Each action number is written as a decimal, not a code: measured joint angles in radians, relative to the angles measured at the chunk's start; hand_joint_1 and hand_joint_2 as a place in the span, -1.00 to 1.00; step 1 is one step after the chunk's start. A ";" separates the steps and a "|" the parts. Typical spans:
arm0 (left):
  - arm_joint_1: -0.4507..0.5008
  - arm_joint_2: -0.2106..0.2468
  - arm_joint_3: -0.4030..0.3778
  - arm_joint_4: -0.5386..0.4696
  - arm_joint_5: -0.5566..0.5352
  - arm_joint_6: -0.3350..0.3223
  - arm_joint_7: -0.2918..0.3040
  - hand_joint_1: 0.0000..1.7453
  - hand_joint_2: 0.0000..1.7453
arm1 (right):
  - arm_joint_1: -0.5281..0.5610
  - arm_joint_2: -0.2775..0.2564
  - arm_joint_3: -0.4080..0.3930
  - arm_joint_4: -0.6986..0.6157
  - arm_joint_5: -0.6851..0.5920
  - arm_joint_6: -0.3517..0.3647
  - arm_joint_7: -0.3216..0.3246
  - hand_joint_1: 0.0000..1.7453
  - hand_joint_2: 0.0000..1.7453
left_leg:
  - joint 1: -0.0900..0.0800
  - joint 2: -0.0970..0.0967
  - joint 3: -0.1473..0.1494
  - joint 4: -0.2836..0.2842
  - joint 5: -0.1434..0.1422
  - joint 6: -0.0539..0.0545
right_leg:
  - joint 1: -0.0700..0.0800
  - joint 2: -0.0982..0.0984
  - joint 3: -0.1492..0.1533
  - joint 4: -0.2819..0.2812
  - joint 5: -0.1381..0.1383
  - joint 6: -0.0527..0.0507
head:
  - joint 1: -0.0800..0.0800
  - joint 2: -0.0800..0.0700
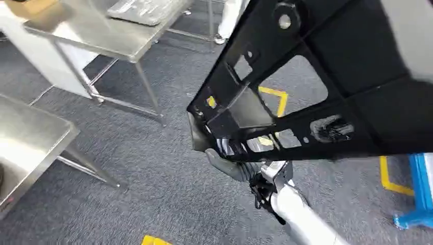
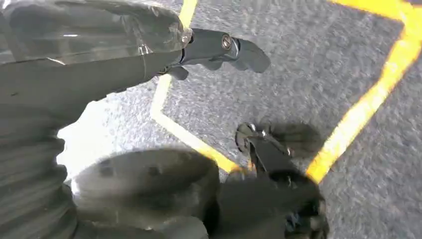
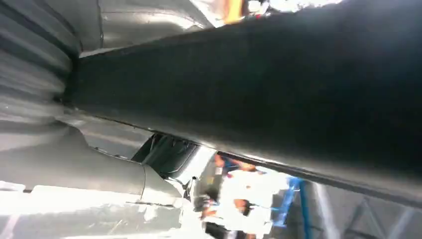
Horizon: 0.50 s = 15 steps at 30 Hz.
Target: Take the parts from the cabinet and place them on the table.
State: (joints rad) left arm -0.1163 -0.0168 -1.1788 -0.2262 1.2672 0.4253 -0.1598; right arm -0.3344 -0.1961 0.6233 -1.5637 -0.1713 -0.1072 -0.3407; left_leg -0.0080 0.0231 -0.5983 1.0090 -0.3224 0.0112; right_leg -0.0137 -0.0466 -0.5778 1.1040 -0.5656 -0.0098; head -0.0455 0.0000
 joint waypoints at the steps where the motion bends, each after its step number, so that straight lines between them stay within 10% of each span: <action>1: -0.005 0.000 0.000 0.000 0.000 0.002 0.000 -1.00 1.00 | -0.003 0.000 0.000 0.000 0.000 0.003 0.000 1.00 1.00 | 0.002 -0.013 0.000 0.000 0.002 0.004 | -0.001 0.022 -0.038 0.073 -0.036 0.000 | 0.007 0.000; 4: -0.004 0.000 0.001 0.000 0.000 0.002 0.000 -1.00 1.00 | -0.001 -0.002 0.001 0.007 0.001 0.011 0.002 1.00 1.00 | 0.001 -0.059 0.002 0.004 0.000 0.008 | -0.001 0.039 -0.134 0.224 -0.067 0.005 | 0.026 0.000; 7: 0.000 0.000 0.001 0.000 -0.001 0.002 0.002 -1.00 1.00 | -0.007 -0.002 0.002 0.008 0.008 0.022 0.005 1.00 1.00 | 0.005 -0.104 0.003 0.019 -0.011 -0.001 | -0.007 0.052 -0.078 0.051 0.061 0.008 | 0.039 0.000; 8: -0.001 0.000 0.001 0.000 -0.001 0.002 0.002 -1.00 1.00 | -0.010 -0.002 0.003 0.008 0.010 0.024 0.005 1.00 1.00 | 0.007 -0.115 0.000 0.028 -0.017 -0.008 | -0.014 0.088 -0.051 -0.022 0.089 0.010 | 0.042 0.000; 9: -0.003 0.000 0.001 0.000 -0.001 0.002 0.002 -1.00 1.00 | -0.012 -0.002 0.004 0.007 0.011 0.028 0.006 1.00 1.00 | 0.004 -0.124 -0.010 0.037 -0.022 -0.016 | -0.016 0.123 -0.043 -0.032 0.067 0.010 | 0.044 0.000; 13: 0.003 0.001 0.001 0.000 0.000 0.002 0.002 -1.00 1.00 | -0.019 0.001 0.008 0.006 0.013 0.034 0.008 1.00 1.00 | 0.014 -0.157 -0.016 0.036 -0.021 -0.038 | -0.010 0.083 -0.040 -0.041 0.072 -0.019 | 0.043 0.000; 15: 0.003 0.003 0.001 0.000 -0.001 0.002 0.002 -1.00 1.00 | -0.025 0.004 0.009 0.005 0.013 0.034 0.008 1.00 1.00 | 0.006 -0.078 -0.027 0.079 -0.047 -0.049 | -0.011 0.063 -0.034 -0.047 0.073 -0.026 | 0.029 0.000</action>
State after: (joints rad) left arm -0.1138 -0.0137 -1.1780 -0.2258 1.2665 0.4273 -0.1576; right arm -0.3592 -0.1919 0.6321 -1.5591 -0.1587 -0.0729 -0.3327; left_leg -0.0020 -0.0552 -0.6253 1.0879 -0.3695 -0.0374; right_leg -0.0243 0.0160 -0.6121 1.0565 -0.4927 -0.0355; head -0.0169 0.0000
